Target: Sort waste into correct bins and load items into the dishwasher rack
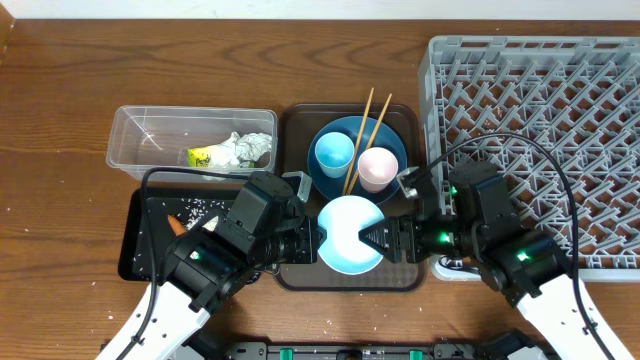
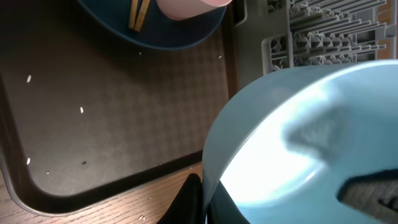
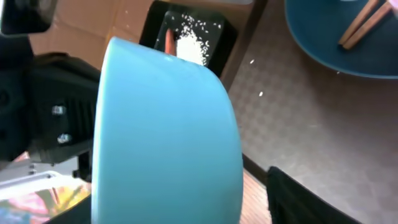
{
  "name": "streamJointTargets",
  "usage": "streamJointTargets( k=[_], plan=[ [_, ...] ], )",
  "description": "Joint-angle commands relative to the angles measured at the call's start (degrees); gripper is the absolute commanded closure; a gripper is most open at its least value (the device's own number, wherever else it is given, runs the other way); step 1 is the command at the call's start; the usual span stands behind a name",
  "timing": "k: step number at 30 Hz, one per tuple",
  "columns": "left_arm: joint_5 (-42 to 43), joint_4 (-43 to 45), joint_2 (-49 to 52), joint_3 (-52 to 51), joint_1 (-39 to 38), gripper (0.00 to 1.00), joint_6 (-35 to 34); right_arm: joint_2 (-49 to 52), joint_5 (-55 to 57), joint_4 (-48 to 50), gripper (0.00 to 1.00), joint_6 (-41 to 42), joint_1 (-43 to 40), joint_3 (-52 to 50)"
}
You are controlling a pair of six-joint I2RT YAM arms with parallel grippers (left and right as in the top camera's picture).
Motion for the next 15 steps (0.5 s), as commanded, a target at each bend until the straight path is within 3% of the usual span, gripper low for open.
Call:
streamJointTargets(
  k=[1,15],
  plan=[
    [1.0,-0.1,0.0,1.2,0.2,0.94,0.9,-0.3,0.6,1.0,0.42,0.4,0.5,0.2],
    [0.7,0.4,0.0,1.2,0.2,0.93,0.9,-0.3,-6.4,3.9,0.54,0.4,0.5,0.2]
  ],
)
